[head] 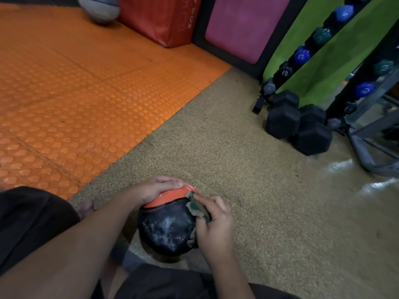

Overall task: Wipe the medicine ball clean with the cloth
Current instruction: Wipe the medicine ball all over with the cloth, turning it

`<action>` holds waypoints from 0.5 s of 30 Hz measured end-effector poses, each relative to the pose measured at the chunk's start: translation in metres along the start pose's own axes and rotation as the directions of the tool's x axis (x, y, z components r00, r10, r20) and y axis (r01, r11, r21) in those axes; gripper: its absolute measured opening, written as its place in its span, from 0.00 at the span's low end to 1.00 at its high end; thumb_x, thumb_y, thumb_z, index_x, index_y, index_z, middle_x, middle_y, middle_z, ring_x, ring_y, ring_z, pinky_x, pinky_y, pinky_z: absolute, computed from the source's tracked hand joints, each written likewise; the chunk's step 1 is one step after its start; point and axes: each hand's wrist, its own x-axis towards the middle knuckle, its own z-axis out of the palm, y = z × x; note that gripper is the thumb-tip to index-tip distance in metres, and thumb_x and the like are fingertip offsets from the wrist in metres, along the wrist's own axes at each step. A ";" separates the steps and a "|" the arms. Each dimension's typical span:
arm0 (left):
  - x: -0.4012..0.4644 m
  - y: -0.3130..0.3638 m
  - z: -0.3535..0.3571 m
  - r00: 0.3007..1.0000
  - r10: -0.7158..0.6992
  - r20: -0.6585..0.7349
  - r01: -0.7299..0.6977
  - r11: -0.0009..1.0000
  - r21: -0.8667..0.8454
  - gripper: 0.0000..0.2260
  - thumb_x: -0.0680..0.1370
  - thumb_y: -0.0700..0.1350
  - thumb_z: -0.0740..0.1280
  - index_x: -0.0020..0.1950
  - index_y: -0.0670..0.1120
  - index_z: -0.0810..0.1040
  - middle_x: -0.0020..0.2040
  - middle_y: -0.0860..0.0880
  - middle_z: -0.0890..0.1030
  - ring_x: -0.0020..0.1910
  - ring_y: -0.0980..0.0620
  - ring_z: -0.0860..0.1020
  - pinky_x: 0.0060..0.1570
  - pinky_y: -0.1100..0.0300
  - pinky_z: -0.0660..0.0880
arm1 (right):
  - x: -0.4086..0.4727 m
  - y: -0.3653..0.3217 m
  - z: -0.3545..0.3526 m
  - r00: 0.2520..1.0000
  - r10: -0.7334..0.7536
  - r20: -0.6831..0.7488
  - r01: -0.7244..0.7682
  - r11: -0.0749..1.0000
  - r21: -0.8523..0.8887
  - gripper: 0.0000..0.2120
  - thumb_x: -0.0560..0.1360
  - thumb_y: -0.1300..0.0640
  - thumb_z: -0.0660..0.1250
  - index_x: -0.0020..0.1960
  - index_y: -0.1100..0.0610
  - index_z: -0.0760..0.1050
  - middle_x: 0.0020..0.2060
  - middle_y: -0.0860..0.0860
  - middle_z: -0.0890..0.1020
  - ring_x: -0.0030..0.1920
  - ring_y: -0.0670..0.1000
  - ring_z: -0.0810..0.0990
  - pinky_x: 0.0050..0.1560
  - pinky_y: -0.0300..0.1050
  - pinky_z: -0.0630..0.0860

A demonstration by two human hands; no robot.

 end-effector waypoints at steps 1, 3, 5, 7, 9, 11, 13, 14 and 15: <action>0.001 -0.001 -0.002 1.000 0.002 0.014 -0.002 1.000 -0.028 0.35 0.53 0.81 0.73 0.57 0.69 0.85 0.61 0.52 0.85 0.56 0.44 0.85 0.61 0.43 0.81 | 0.000 0.004 0.000 0.996 0.085 0.003 -0.085 0.995 0.046 0.23 0.70 0.66 0.66 0.60 0.48 0.84 0.49 0.39 0.79 0.53 0.46 0.79 0.55 0.47 0.79; -0.001 -0.003 -0.006 1.000 0.003 0.023 -0.002 0.997 -0.072 0.38 0.52 0.81 0.73 0.59 0.67 0.85 0.59 0.48 0.86 0.53 0.42 0.86 0.56 0.42 0.83 | -0.001 0.010 -0.003 0.965 0.258 0.038 -0.260 0.951 0.167 0.22 0.73 0.70 0.66 0.57 0.48 0.85 0.50 0.39 0.81 0.54 0.44 0.81 0.57 0.50 0.81; -0.001 -0.007 -0.012 1.000 -0.029 -0.003 0.028 0.989 -0.147 0.40 0.53 0.79 0.75 0.61 0.62 0.84 0.53 0.44 0.88 0.50 0.40 0.87 0.48 0.45 0.85 | -0.002 0.011 -0.004 0.918 0.386 0.093 -0.397 0.878 0.269 0.22 0.74 0.72 0.68 0.53 0.46 0.85 0.50 0.40 0.83 0.54 0.41 0.82 0.60 0.48 0.81; -0.002 -0.009 -0.015 0.999 -0.040 -0.022 0.035 0.981 -0.193 0.34 0.62 0.73 0.75 0.63 0.57 0.82 0.51 0.40 0.88 0.48 0.38 0.87 0.48 0.43 0.85 | -0.005 0.012 -0.002 0.859 0.494 0.135 -0.510 0.799 0.318 0.20 0.75 0.70 0.70 0.50 0.44 0.85 0.50 0.41 0.85 0.53 0.39 0.83 0.61 0.46 0.80; -0.002 -0.011 -0.016 0.999 -0.054 -0.011 0.049 0.969 -0.241 0.34 0.61 0.72 0.76 0.62 0.55 0.83 0.52 0.37 0.87 0.47 0.37 0.87 0.50 0.42 0.84 | -0.006 0.017 0.002 0.792 0.585 0.177 -0.606 0.714 0.351 0.14 0.77 0.66 0.71 0.50 0.47 0.87 0.51 0.43 0.86 0.53 0.41 0.84 0.62 0.47 0.81; -0.001 -0.016 -0.019 0.996 -0.092 0.003 0.089 0.954 -0.285 0.46 0.48 0.74 0.82 0.59 0.51 0.85 0.49 0.37 0.87 0.45 0.36 0.86 0.45 0.46 0.84 | -0.006 0.022 0.007 0.749 0.630 0.204 -0.656 0.664 0.359 0.11 0.78 0.63 0.72 0.50 0.48 0.87 0.50 0.43 0.87 0.53 0.43 0.84 0.61 0.48 0.80; 0.003 -0.024 -0.021 0.990 -0.142 0.011 0.137 0.930 -0.342 0.49 0.45 0.72 0.84 0.58 0.45 0.87 0.47 0.36 0.86 0.43 0.37 0.85 0.42 0.47 0.84 | -0.007 0.022 0.007 0.745 0.632 0.214 -0.659 0.644 0.389 0.10 0.78 0.63 0.72 0.49 0.49 0.88 0.47 0.41 0.87 0.50 0.40 0.84 0.57 0.41 0.80; 0.005 -0.028 -0.023 0.987 -0.157 0.013 0.152 0.922 -0.356 0.48 0.46 0.71 0.84 0.58 0.44 0.87 0.48 0.35 0.85 0.44 0.37 0.85 0.44 0.46 0.84 | -0.007 0.020 0.006 0.748 0.626 0.222 -0.654 0.639 0.405 0.11 0.78 0.64 0.72 0.48 0.50 0.87 0.45 0.40 0.87 0.49 0.40 0.85 0.53 0.37 0.80; 0.005 -0.030 -0.023 0.985 -0.170 0.012 0.163 0.916 -0.368 0.48 0.47 0.71 0.85 0.58 0.43 0.87 0.49 0.34 0.84 0.45 0.36 0.84 0.47 0.44 0.83 | -0.006 0.018 0.005 0.756 0.616 0.224 -0.645 0.640 0.417 0.11 0.78 0.65 0.71 0.48 0.50 0.87 0.44 0.40 0.87 0.48 0.41 0.85 0.50 0.35 0.79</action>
